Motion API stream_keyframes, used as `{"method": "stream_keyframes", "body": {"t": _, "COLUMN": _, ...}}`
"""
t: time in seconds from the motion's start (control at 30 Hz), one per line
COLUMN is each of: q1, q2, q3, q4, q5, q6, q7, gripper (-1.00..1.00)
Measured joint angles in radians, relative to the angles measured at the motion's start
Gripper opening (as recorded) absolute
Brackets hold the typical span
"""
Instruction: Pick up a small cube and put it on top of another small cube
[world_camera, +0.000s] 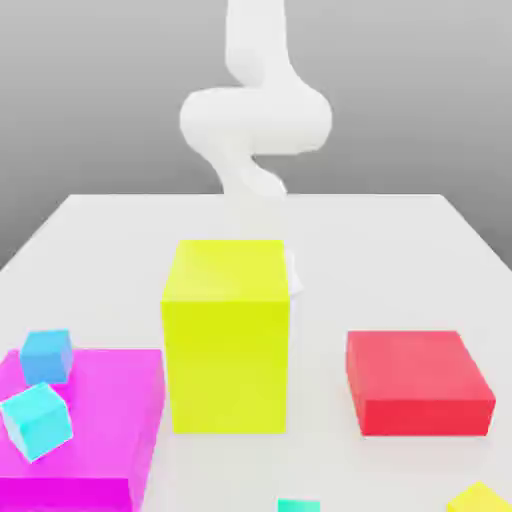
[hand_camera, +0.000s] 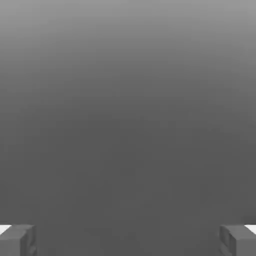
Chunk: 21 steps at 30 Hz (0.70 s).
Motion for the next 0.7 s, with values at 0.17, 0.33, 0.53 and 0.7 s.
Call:
{"method": "stream_keyframes", "body": {"t": 0.17, "q1": 0.023, "q2": 0.187, "q3": 0.038, "q4": 0.030, "q5": -0.011, "q6": 0.038, "q7": -0.015, "gripper": 0.00}}
{"method": "stream_keyframes", "body": {"t": 0.33, "q1": 0.046, "q2": 0.368, "q3": 0.077, "q4": 0.058, "q5": -0.028, "q6": 0.074, "q7": -0.025, "gripper": 0.00}}
{"method": "stream_keyframes", "body": {"t": 0.53, "q1": 0.074, "q2": 0.586, "q3": 0.123, "q4": 0.093, "q5": -0.058, "q6": 0.117, "q7": -0.029, "gripper": 0.00}}
{"method": "stream_keyframes", "body": {"t": 0.7, "q1": 0.122, "q2": 0.768, "q3": 0.147, "q4": 0.121, "q5": -0.092, "q6": 0.153, "q7": -0.028, "gripper": 0.00}}
